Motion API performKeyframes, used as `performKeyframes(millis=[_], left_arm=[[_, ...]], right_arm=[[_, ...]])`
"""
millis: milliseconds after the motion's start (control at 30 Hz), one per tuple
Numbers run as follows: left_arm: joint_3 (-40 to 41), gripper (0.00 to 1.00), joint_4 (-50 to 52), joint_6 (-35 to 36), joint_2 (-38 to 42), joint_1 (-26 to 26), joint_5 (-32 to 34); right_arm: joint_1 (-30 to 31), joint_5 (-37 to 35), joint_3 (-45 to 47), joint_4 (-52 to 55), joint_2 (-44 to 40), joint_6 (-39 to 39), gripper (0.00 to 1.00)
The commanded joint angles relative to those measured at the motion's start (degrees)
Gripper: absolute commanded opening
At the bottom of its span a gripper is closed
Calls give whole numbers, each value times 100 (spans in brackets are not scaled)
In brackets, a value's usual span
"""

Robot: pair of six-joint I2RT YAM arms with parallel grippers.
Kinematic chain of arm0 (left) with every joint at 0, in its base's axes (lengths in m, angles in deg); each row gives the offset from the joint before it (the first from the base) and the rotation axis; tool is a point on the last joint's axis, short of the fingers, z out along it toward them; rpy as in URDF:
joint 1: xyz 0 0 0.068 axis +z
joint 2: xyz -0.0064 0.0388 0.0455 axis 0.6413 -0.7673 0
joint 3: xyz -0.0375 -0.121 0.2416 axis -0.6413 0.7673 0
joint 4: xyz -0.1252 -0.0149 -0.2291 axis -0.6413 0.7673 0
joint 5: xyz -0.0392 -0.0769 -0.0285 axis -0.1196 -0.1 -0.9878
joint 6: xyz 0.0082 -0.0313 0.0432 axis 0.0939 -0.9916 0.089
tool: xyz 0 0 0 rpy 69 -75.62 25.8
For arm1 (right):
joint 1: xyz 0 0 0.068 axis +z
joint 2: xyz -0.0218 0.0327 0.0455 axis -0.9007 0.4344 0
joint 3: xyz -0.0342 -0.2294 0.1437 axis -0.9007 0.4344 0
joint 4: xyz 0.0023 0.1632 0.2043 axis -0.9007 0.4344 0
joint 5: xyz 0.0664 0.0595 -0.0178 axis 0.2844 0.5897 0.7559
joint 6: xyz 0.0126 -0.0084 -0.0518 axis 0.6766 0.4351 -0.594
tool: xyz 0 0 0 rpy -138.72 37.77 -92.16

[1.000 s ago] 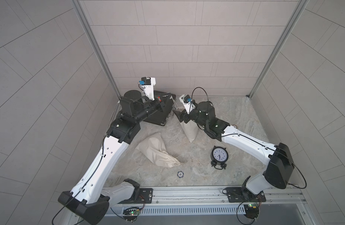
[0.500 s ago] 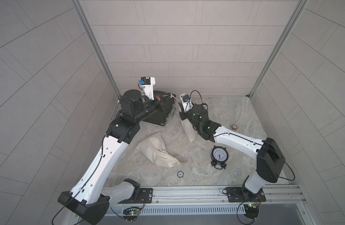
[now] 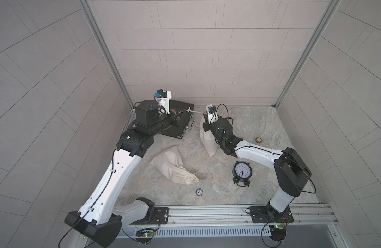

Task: Close the soil bag
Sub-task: Frap the soil bag at the center of the board.

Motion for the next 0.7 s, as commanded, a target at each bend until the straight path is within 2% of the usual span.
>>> performKeyframes(millis=[0, 200, 333, 467, 667], left_arm=[[-604, 0, -1023, 118, 580, 222, 176], [-526, 0, -1031, 92, 795, 363, 232], [-380, 0, -1022, 59, 967, 446, 238], [-132, 0, -1093, -38, 1124, 580, 250], [114, 0, -1166, -273, 1131, 848, 2]], right_arm=[[-863, -762, 357, 1507, -124, 35, 15], [-1481, -86, 45, 2166, -1148, -417, 13], [-1557, 181, 80, 2326, -1458, -798, 13], [-1639, 220, 352, 2254, -1213, -715, 13], [-1904, 106, 641, 2344, -560, -8, 17]])
